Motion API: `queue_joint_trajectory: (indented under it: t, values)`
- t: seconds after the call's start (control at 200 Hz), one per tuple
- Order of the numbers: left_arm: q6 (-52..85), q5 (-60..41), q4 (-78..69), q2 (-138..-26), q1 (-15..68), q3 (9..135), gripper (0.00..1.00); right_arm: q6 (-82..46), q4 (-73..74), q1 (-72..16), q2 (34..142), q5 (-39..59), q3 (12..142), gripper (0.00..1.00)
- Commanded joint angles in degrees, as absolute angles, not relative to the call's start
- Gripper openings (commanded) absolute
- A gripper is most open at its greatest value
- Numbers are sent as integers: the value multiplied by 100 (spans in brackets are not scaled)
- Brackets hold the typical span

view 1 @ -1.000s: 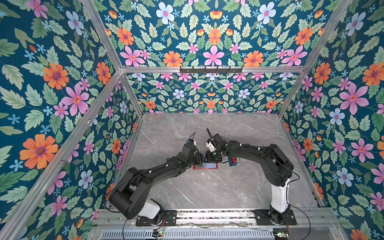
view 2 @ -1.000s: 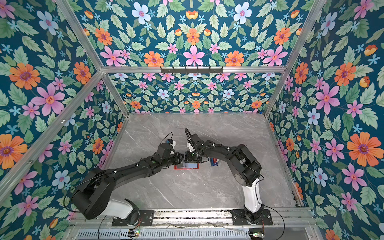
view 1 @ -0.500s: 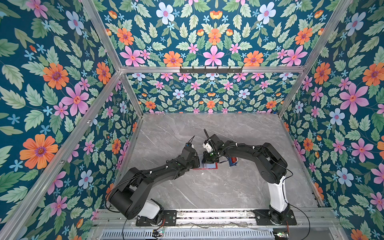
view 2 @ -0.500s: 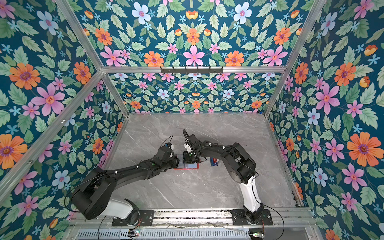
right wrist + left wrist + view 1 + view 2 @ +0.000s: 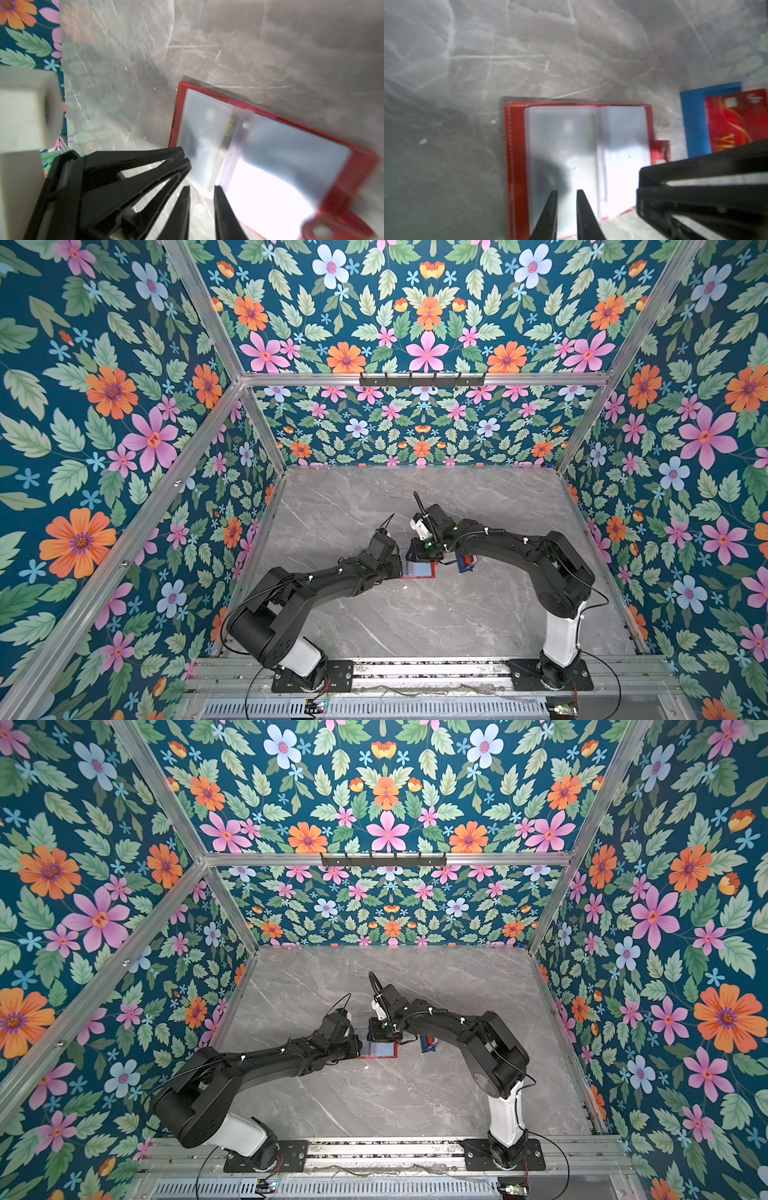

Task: Put the credit cards into the card holder

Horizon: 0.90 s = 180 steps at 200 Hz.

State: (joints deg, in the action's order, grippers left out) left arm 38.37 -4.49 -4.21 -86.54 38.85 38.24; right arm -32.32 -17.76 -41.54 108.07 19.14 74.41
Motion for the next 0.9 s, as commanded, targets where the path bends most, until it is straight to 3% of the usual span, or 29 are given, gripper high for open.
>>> queue_joint_trajectory:
  t: [0.0, 0.22, 0.54, 0.725, 0.895]
  values:
    - [3622, -387, -54, -8520, 3981, 4077, 23, -3023, -2216, -4104, 10390, 1273, 7324, 26]
    - [3472, -631, 175, -8753, 4263, 4777, 30, -2654, -2970, -3702, 9290, 546, 6891, 29]
    - [3461, -1085, 182, -9833, 4753, 6058, 38, -2376, -3369, -2842, 8176, 290, 6120, 36]
    - [3667, -1473, -55, -10528, 4855, 6566, 43, -2294, -3302, -2442, 8032, 470, 5821, 47]
    - [3742, -1711, -164, -10994, 4882, 6936, 46, -2150, -3229, -2270, 8279, 779, 5801, 49]
